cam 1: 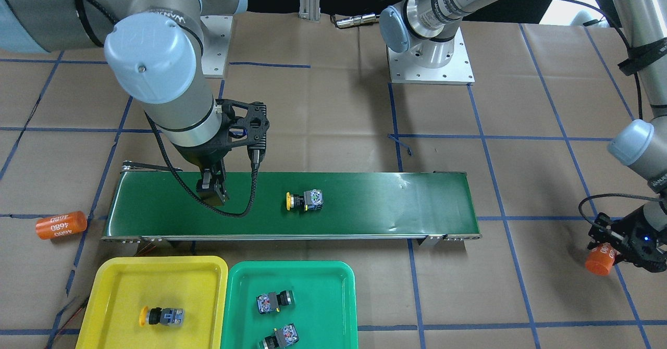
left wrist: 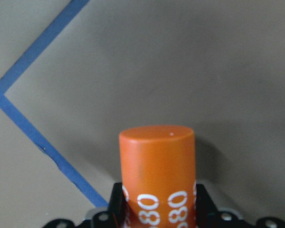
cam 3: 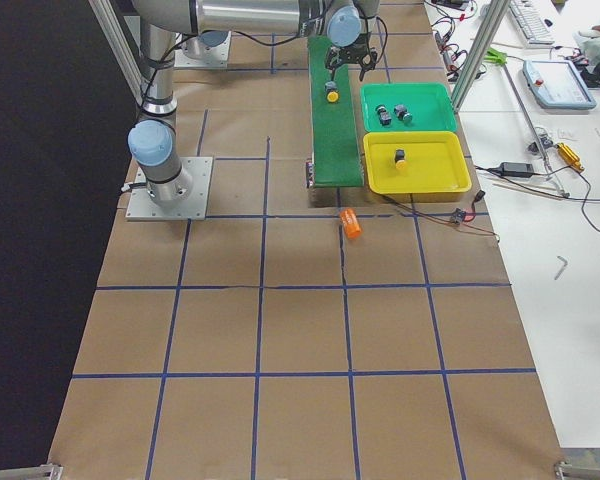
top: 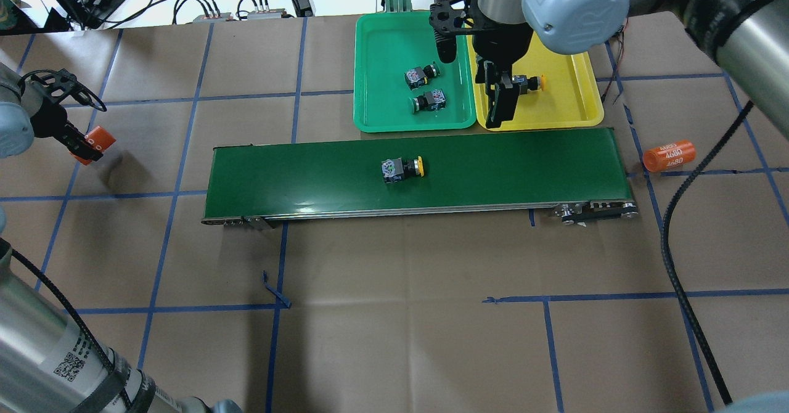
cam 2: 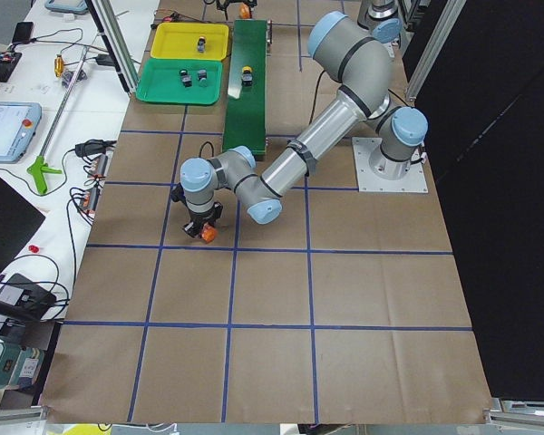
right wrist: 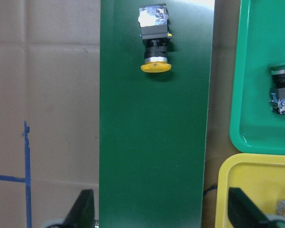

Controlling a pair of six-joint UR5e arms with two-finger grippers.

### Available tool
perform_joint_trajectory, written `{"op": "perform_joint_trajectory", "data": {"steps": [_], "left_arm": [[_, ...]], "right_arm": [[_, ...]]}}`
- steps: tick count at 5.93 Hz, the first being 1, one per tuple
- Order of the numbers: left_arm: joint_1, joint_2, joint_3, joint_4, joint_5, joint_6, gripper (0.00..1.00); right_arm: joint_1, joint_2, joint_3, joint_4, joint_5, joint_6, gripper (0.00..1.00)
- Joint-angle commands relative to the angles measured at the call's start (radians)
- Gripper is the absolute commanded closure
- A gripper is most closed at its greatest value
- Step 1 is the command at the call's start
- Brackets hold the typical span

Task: Sort buttons by color to trays
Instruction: 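Grasp belt's yellow button with right gripper while left grasps orange cylinder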

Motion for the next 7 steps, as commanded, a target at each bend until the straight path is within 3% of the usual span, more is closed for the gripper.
{"op": "perform_joint_trajectory", "data": {"steps": [1,4,5,7], "left_arm": [[-0.098,0.165,-0.060,-0.125,-0.009,0.131,1.00],[-0.330,0.325,-0.190,-0.161,-0.005,0.277,1.00],[-0.420,0.341,-0.226,-0.159,0.045,0.287,1.00],[-0.540,0.347,-0.315,-0.118,0.046,0.307,1.00]], "right_arm": [[0.011,-0.008,0.088,-0.112,0.011,0.113,0.00],[0.048,0.041,0.316,-0.514,0.016,0.165,0.00],[0.046,0.044,0.343,-0.533,0.008,0.156,0.00],[0.016,0.041,0.383,-0.519,-0.003,0.071,0.00]]}}
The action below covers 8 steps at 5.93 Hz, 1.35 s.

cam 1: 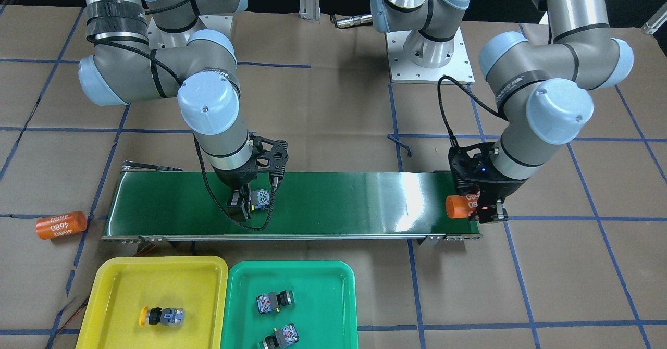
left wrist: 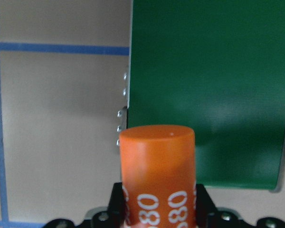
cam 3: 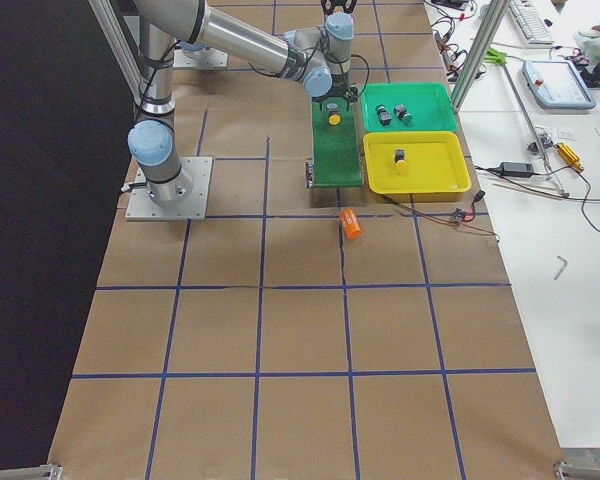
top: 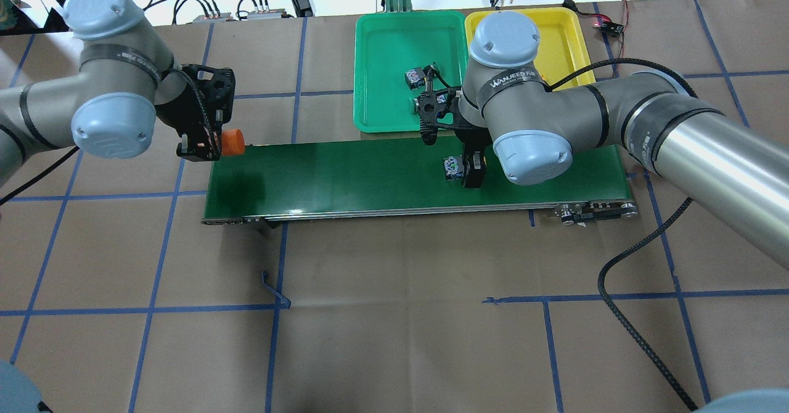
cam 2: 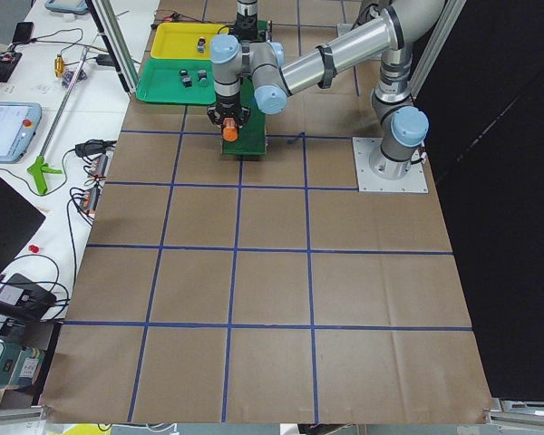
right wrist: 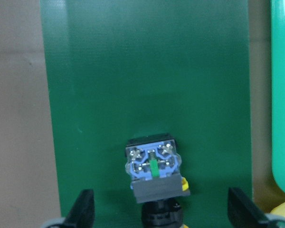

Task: Sort buttons by color to trays
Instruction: 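Place yellow button in yellow tray while left sets orange cylinder on belt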

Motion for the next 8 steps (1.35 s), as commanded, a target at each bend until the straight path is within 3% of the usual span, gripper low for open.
{"op": "perform_joint_trajectory", "data": {"steps": [1,2,3,4,5,7,8], "left_arm": [[-0.082,0.005,-0.077,0.031,0.004,-0.005,1.00],[-0.088,0.020,-0.120,0.064,0.001,-0.007,0.99],[-0.094,0.025,-0.130,0.069,-0.002,-0.004,0.96],[-0.099,0.019,-0.131,0.084,-0.001,-0.008,0.78],[-0.099,0.008,-0.125,0.089,-0.001,-0.017,0.06],[-0.097,0.043,-0.115,0.074,-0.001,-0.118,0.06],[-0.099,0.115,-0.114,0.019,0.005,-0.272,0.06]], "right_arm": [[-0.045,-0.009,0.045,-0.007,-0.003,-0.043,0.00],[-0.085,-0.011,0.052,-0.007,-0.003,-0.082,0.22],[-0.102,-0.012,0.053,0.002,-0.041,-0.122,0.59],[-0.106,-0.014,0.052,0.003,-0.116,-0.154,0.84],[-0.120,-0.015,0.050,-0.002,-0.121,-0.202,0.91],[-0.190,-0.061,0.003,-0.007,-0.117,-0.271,0.91],[-0.191,-0.043,-0.081,-0.010,-0.117,-0.309,0.91]]}}
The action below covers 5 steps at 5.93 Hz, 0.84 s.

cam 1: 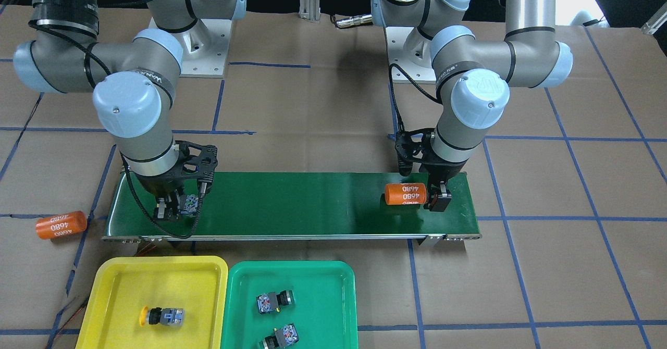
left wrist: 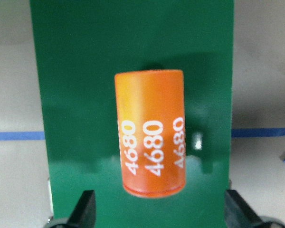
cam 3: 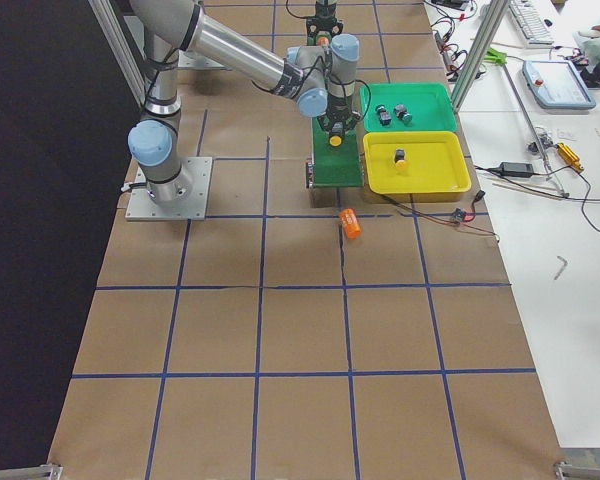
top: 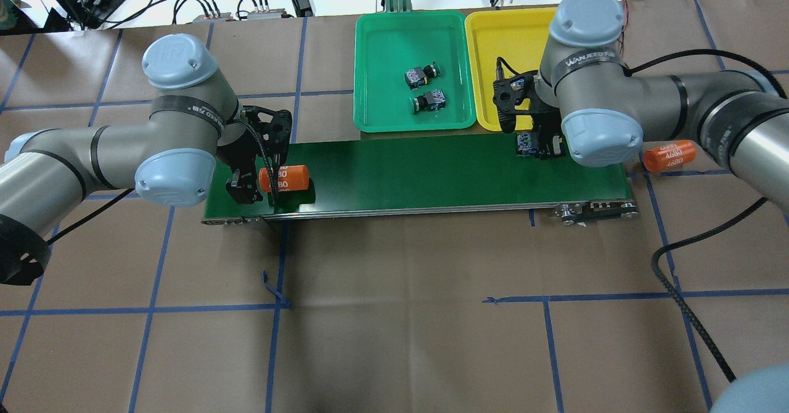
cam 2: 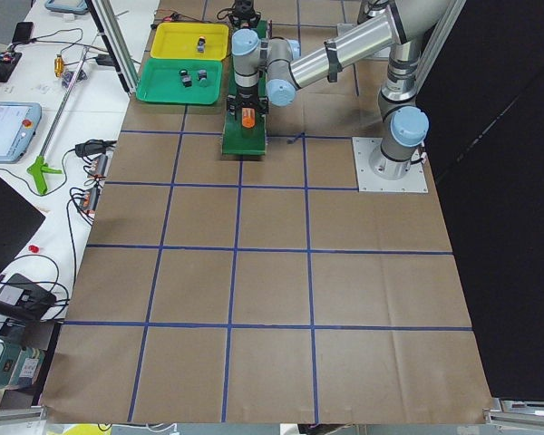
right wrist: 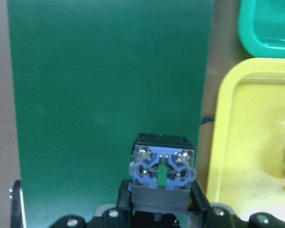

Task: Sort buttons by color to trays
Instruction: 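Place yellow button in yellow tray while left sets orange cylinder on belt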

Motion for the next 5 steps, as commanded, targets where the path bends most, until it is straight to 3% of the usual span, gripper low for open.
{"op": "perform_joint_trajectory", "data": {"steps": [1,3,5], "left_arm": [[-0.001,0.155,0.021,-0.179,0.006,-0.293,0.06],[-0.002,0.226,0.139,-0.425,0.001,-0.618,0.05],[-0.004,0.252,0.158,-0.461,0.006,-0.902,0.04]], "right_arm": [[-0.013,0.090,-0.171,-0.013,0.003,-0.071,0.90],[-0.013,0.304,-0.422,-0.020,0.009,-0.076,0.90],[-0.025,0.460,-0.517,-0.120,0.012,-0.076,0.87]]}}
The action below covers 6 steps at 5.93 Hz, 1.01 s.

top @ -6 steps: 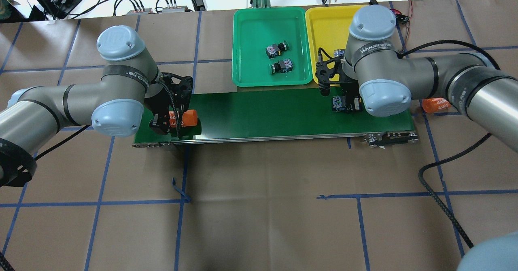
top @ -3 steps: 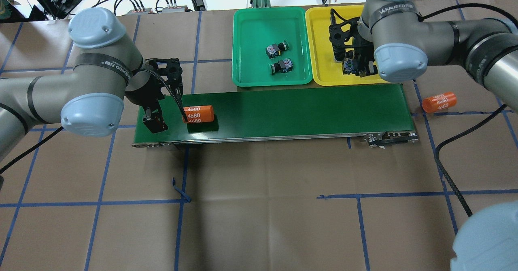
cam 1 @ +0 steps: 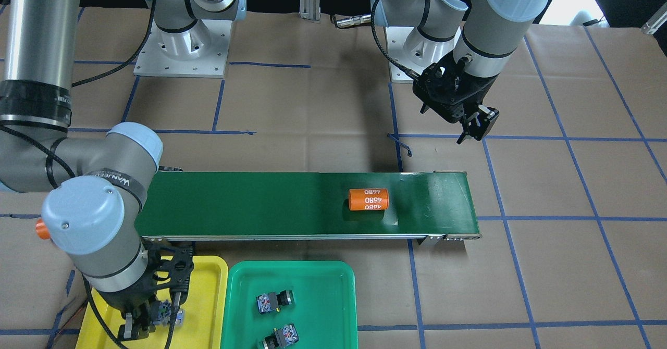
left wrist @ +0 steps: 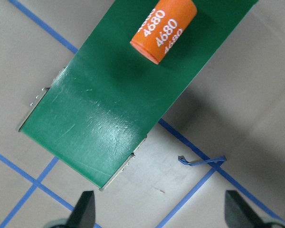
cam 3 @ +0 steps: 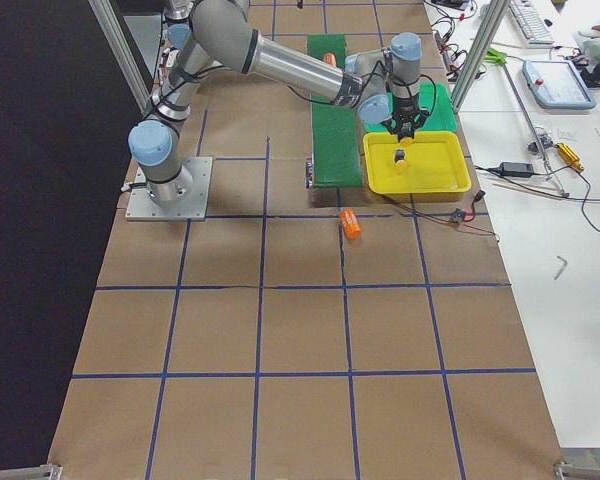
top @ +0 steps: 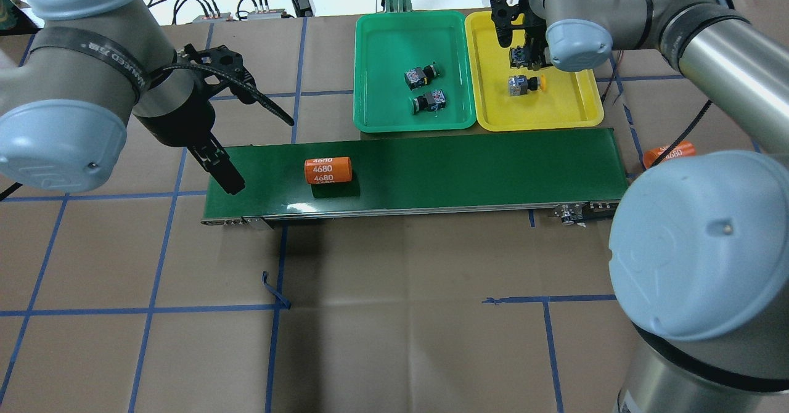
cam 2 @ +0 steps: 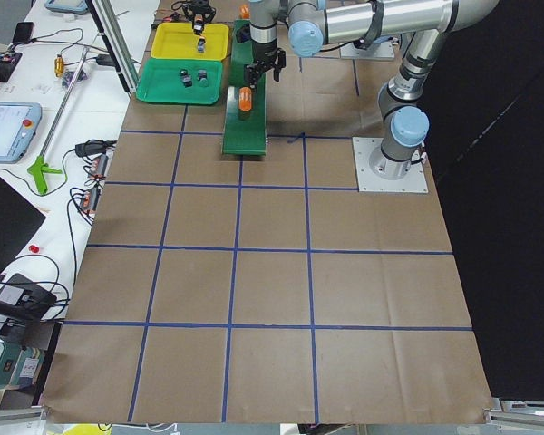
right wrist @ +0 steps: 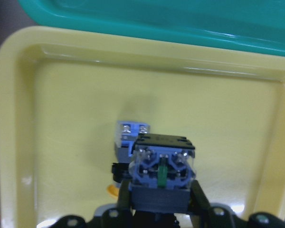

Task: Sort buttons by color to trays
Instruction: 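Raise the left gripper away from the belt while right gripper lifts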

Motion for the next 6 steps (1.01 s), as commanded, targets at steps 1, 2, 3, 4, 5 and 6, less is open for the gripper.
{"op": "perform_joint_trajectory", "data": {"steps": [1,2,3,4,5,6], "left_arm": [[-0.001,0.045,0.000,-0.033,0.004,-0.296,0.04],[-0.001,0.060,0.008,-0.044,0.004,-0.453,0.04],[-0.001,0.070,0.003,-0.044,0.004,-0.600,0.02],[-0.001,0.076,0.009,-0.058,0.001,-0.694,0.02],[-0.001,0.074,0.015,-0.078,-0.005,-0.801,0.02],[-0.001,0.073,0.021,-0.087,-0.013,-0.816,0.02]], "right_arm": [[-0.017,0.089,-0.039,-0.069,0.004,0.001,0.52],[-0.020,0.079,-0.045,-0.060,0.008,0.003,0.01],[-0.020,0.039,-0.045,-0.035,0.002,0.006,0.00],[-0.020,-0.045,-0.044,0.148,-0.004,0.019,0.00],[-0.014,-0.136,-0.021,0.329,-0.004,0.038,0.00],[0.003,-0.215,0.008,0.471,0.004,0.085,0.00]]}}
